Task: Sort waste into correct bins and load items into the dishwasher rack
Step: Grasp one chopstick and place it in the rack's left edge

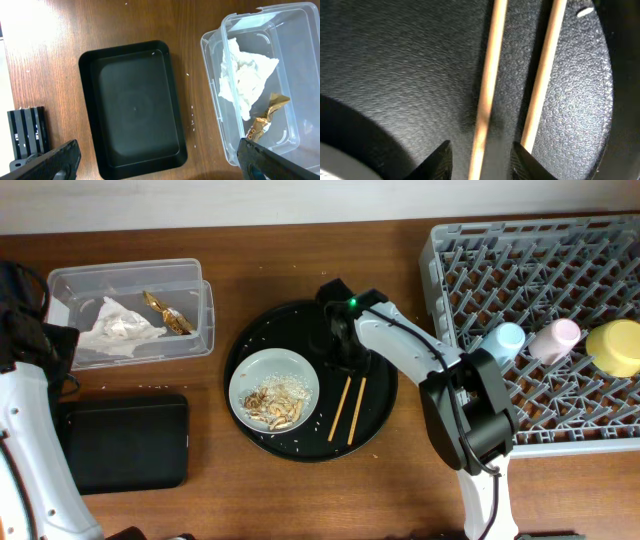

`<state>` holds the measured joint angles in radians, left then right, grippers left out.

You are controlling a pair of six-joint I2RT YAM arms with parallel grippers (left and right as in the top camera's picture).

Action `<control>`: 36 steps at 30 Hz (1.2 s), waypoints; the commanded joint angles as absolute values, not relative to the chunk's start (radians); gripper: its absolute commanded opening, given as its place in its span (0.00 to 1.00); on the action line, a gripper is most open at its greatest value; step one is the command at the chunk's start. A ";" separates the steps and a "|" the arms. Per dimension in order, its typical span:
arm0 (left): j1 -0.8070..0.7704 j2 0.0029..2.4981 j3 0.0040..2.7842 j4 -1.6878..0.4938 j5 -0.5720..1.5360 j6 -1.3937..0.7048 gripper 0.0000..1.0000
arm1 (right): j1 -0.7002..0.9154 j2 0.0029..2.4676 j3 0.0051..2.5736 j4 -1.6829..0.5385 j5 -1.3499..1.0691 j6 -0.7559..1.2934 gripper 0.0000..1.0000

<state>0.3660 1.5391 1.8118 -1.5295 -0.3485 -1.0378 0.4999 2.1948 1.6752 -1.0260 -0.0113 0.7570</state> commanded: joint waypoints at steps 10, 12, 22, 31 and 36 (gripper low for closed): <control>0.369 1.532 1.815 -1.531 -0.355 -1.047 0.99 | 0.504 2.202 1.613 -0.963 0.000 0.821 0.04; 0.369 1.532 1.814 -1.531 -0.355 -1.047 0.99 | 0.484 2.186 1.636 -0.977 -0.019 0.820 0.04; 0.369 1.532 1.815 -1.531 -0.355 -1.047 0.99 | 0.068 1.955 2.056 -1.382 -0.277 0.437 0.22; 0.369 1.532 1.815 -1.531 -0.355 -1.047 0.99 | 0.409 1.970 1.462 -0.954 -0.136 0.667 0.41; 0.369 1.532 1.815 -1.531 -0.355 -1.047 0.99 | 0.439 1.971 1.342 -0.850 -0.031 0.759 0.36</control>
